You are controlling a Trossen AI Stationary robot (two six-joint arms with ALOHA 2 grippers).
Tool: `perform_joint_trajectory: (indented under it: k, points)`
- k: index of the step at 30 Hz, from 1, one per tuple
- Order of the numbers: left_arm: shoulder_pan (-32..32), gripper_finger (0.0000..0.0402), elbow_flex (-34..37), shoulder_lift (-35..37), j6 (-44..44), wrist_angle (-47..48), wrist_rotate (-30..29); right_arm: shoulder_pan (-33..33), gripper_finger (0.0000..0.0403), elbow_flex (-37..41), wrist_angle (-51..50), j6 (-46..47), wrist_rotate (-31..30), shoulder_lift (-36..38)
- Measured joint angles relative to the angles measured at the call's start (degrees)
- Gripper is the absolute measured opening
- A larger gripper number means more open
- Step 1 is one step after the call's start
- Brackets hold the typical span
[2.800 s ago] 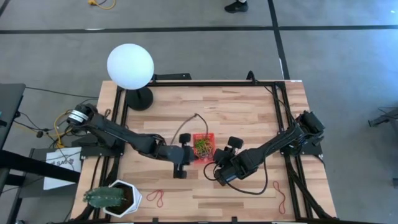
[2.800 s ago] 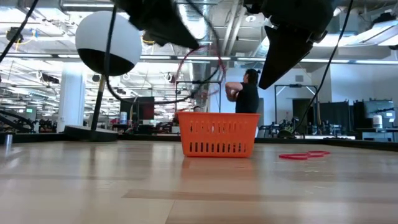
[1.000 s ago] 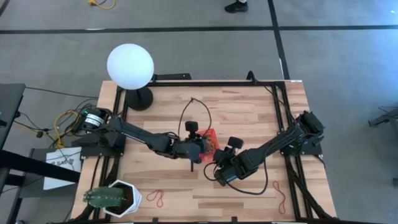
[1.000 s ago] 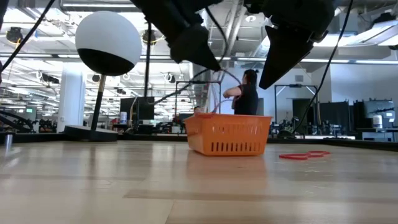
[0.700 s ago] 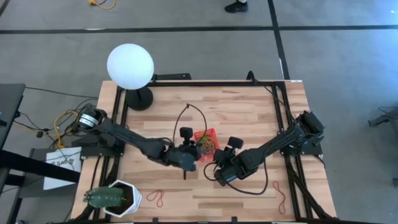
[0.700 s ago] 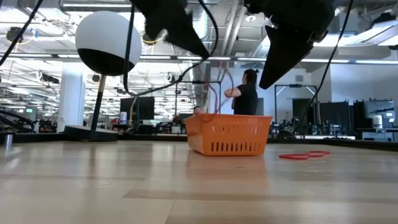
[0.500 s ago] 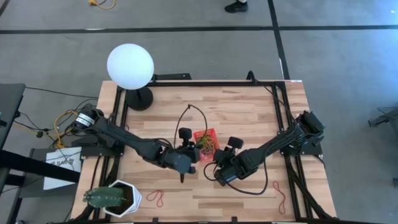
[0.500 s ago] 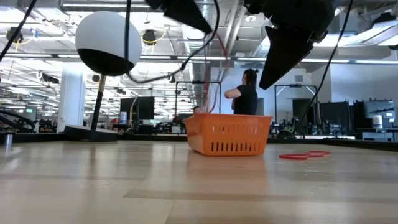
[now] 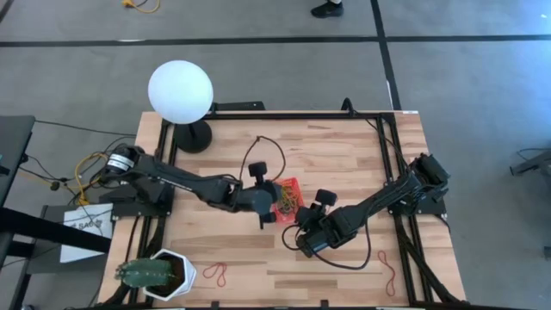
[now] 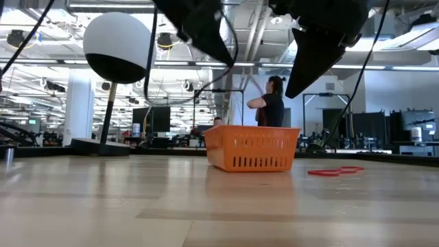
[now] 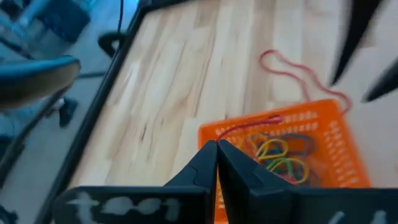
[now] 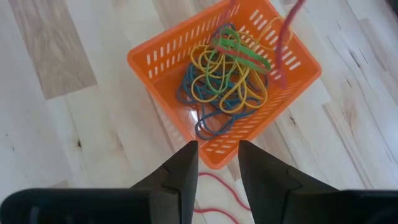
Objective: Pick and place items into bin
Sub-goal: Put the red rubber band into the orange bin
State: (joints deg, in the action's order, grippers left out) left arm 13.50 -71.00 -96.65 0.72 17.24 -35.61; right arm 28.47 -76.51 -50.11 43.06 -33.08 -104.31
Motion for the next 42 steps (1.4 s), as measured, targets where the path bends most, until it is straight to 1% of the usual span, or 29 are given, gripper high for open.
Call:
perform_joint_trajectory:
  k: [3, 6, 9, 12, 15, 22, 24, 26, 28, 31, 34, 37, 38, 39, 42]
  points:
    - [-1.77, 0.0000, 2.81, 0.01, 2.28, -2.69, 1.84, 0.02, 0.0111, 0.00, 0.07, 0.01, 0.00, 0.00]
    - [-2.82, 0.0000, 5.24, 0.01, 3.29, -4.19, 6.62, 0.02, 0.0111, 0.00, 0.09, 0.01, 0.00, 0.00]
    - [-3.40, 0.0000, 7.43, 0.01, 2.97, -8.32, 11.37, -0.06, 0.0111, 0.00, 0.10, -0.01, 0.00, 0.00]
    - [-3.65, 0.0000, 9.49, 0.01, 2.65, -11.61, 14.50, -0.49, 0.0111, 0.00, 0.76, -0.01, 0.04, 0.00]
    - [-3.68, 0.0000, 12.13, 0.01, 2.20, -15.29, 15.38, -0.87, 0.0111, 0.00, 3.07, 0.01, 0.09, 0.00]
    - [-5.24, 0.0000, 15.20, 0.01, 2.24, -15.74, 16.40, -2.90, 0.0111, 0.00, 11.27, -0.04, 0.14, 0.00]
    - [-5.79, 0.0000, 15.71, 0.01, 2.79, -17.02, 16.40, -3.85, 0.0111, 0.00, 12.03, -0.01, 0.18, 0.00]
    - [-6.35, 0.0003, 15.84, 0.01, 2.83, -17.18, 17.59, -4.75, 0.0111, 0.00, 12.15, -0.05, 0.77, 0.00]
    - [-6.91, 0.0012, 15.87, 0.01, 2.86, -17.80, 18.78, -5.76, 0.0111, 0.00, 11.48, -0.03, 2.87, 0.00]
    - [-7.56, 0.0032, 15.87, 0.01, 2.88, -18.95, 20.18, -7.65, 0.0111, 0.00, 11.09, -0.01, 9.08, 0.00]
    - [-7.88, 0.0056, 15.87, 0.01, 2.88, -18.91, 20.36, -9.47, 0.0111, 0.00, 9.90, -1.09, 14.41, 0.00]
    - [-8.00, 0.0076, 15.87, 0.01, 3.61, -18.89, 19.97, -10.85, 0.0111, 0.00, 6.04, -7.95, 15.52, 0.00]
    - [-8.00, 0.0080, 15.87, 0.01, 3.71, -18.91, 19.56, -10.94, 0.0111, 0.00, 3.54, -8.28, 15.51, 0.00]
    - [-8.00, 0.0084, 15.77, 0.01, 3.62, -18.80, 19.20, -10.94, 0.0111, 0.00, 0.78, -7.58, 15.54, 0.00]
    - [-7.98, 0.0088, 14.78, 0.01, 1.58, -17.76, 18.80, -9.97, 0.0111, 0.00, -7.10, -1.47, 15.72, 0.00]
